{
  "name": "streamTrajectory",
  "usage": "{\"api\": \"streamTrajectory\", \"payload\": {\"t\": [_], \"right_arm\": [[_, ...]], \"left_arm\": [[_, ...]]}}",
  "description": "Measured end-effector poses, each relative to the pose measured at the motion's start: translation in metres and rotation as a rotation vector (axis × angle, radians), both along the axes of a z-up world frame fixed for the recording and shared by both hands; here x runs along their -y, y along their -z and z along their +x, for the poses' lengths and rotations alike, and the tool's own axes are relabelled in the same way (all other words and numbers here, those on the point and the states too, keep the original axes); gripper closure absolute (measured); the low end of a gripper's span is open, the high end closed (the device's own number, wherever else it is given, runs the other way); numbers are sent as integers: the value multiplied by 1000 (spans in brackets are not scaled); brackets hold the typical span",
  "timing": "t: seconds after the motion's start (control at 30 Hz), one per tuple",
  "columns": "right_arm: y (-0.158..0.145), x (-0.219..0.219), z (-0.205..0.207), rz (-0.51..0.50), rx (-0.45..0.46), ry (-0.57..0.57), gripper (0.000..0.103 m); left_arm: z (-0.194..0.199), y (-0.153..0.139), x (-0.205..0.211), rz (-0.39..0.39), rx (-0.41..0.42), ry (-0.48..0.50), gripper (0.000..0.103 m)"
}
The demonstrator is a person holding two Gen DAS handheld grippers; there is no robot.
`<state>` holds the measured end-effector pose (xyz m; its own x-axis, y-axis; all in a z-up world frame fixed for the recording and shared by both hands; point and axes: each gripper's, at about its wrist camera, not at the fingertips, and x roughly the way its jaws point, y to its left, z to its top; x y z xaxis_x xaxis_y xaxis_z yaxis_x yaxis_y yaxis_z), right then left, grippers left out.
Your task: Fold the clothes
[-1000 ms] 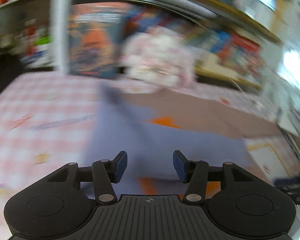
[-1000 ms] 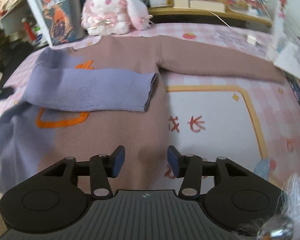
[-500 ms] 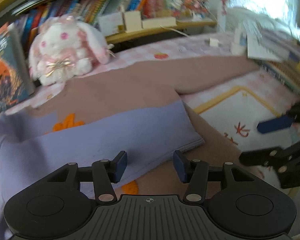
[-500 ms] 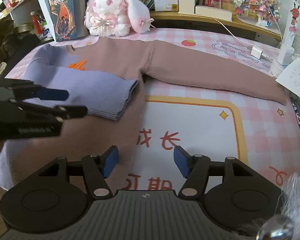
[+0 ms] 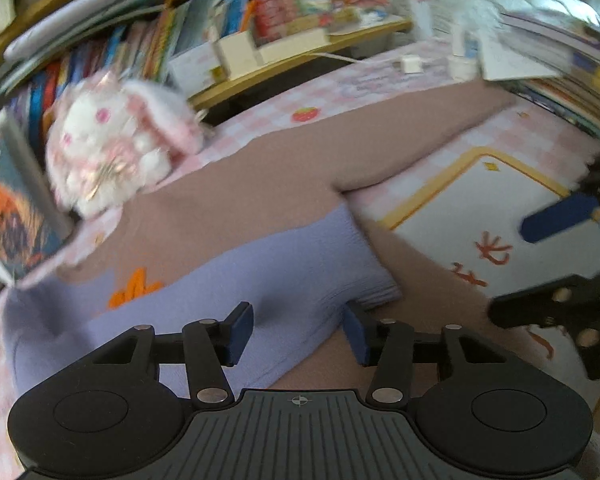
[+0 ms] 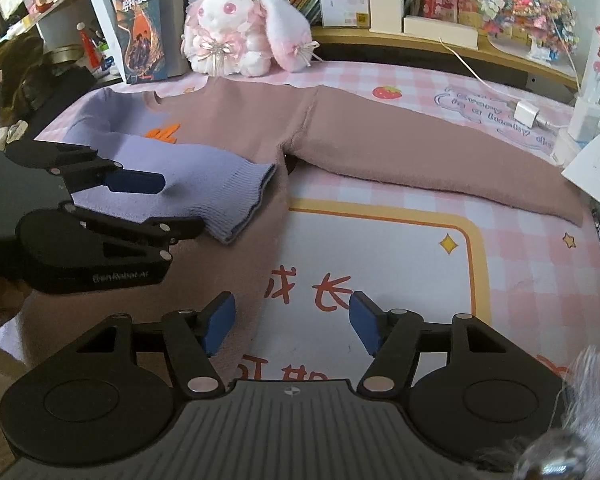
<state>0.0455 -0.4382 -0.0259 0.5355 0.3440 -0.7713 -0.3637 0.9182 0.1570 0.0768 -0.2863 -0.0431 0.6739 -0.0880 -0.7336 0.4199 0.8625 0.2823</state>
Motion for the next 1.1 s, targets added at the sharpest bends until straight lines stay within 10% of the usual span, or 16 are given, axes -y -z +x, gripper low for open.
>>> {"api": "streamTrajectory", "payload": {"t": [0.53, 0.6, 0.67, 1.1], "right_arm": [[3, 5, -5, -13, -20, 27, 42], [3, 6, -6, -9, -17, 30, 42], [3, 6, -6, -6, -19, 37, 42], [-2, -7, -12, -1, -13, 136, 42]], "left_arm": [[-4, 2, 24, 14, -7, 118, 54], [0, 2, 17, -32, -26, 109, 75], [4, 1, 10, -58, -32, 71, 91], [10, -91, -153, -276, 244, -264, 94]]}}
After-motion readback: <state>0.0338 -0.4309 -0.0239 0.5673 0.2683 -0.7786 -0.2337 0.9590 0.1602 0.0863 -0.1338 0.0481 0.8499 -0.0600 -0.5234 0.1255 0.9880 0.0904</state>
